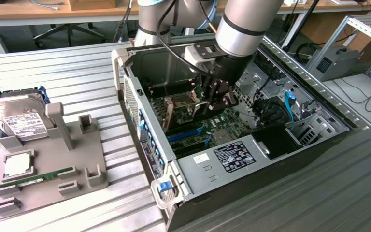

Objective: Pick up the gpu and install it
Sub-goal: 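Insert the gpu into the slot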

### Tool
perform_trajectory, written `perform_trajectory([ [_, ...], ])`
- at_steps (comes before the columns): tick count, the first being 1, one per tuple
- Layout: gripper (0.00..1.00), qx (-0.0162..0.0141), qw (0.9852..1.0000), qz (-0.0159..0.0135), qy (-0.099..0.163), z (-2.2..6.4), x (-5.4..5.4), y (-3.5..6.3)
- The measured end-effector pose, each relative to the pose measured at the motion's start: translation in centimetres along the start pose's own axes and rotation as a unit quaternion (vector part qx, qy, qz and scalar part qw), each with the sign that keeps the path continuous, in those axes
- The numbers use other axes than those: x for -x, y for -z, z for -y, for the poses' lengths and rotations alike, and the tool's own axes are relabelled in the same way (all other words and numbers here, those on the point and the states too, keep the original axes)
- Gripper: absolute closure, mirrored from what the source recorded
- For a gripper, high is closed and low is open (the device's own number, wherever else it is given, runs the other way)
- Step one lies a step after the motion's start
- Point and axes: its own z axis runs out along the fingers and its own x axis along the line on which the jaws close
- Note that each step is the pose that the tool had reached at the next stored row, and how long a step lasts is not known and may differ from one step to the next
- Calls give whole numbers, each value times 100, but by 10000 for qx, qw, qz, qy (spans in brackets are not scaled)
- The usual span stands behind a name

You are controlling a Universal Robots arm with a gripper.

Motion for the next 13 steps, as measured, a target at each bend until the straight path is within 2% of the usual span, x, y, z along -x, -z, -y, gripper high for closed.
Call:
perform_trajectory([
  [4,73,0,10000,1,0,-17,-3,-44],
  [13,73,-4,10000,0,1,-84,-18,-244],
])
